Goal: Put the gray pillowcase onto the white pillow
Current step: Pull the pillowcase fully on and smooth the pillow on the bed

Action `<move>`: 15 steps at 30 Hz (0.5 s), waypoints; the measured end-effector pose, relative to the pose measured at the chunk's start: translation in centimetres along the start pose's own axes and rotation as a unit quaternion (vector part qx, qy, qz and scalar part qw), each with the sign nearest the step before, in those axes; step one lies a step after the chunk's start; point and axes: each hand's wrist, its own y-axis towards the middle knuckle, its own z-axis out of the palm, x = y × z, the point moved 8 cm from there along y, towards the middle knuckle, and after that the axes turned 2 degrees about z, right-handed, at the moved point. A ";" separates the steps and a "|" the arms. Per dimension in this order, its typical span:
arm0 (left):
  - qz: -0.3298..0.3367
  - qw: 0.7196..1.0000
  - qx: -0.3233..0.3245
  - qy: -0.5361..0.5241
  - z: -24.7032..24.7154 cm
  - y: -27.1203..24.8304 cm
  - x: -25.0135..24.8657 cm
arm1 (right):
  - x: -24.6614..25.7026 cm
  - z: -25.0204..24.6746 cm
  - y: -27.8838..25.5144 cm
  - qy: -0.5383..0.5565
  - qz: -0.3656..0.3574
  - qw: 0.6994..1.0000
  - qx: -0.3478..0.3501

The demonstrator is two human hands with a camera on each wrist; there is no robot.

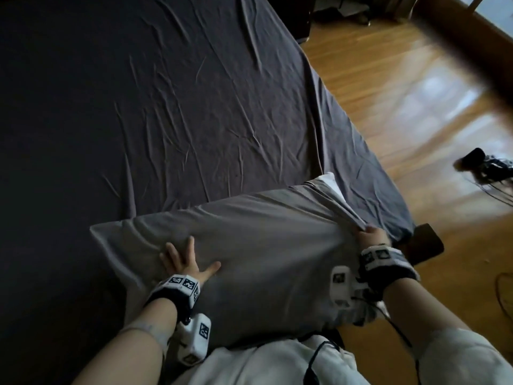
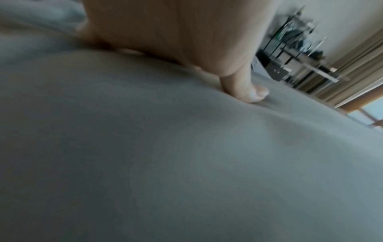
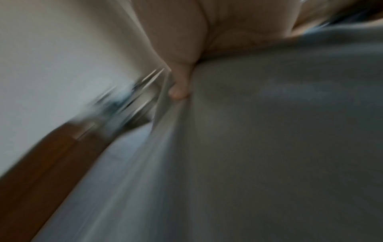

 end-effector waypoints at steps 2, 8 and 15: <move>0.019 0.999 -0.003 0.030 0.1 0.4 -0.1 | -2.2 -1.8 1.0 -0.009 0.049 0.999 -0.016; 0.004 0.998 0.026 0.050 -0.1 1.4 -1.6 | 0.0 2.0 2.6 0.024 0.060 0.997 0.039; 0.006 0.994 0.066 0.092 -0.6 2.4 -5.2 | 3.4 2.2 5.6 0.022 -0.017 0.995 0.100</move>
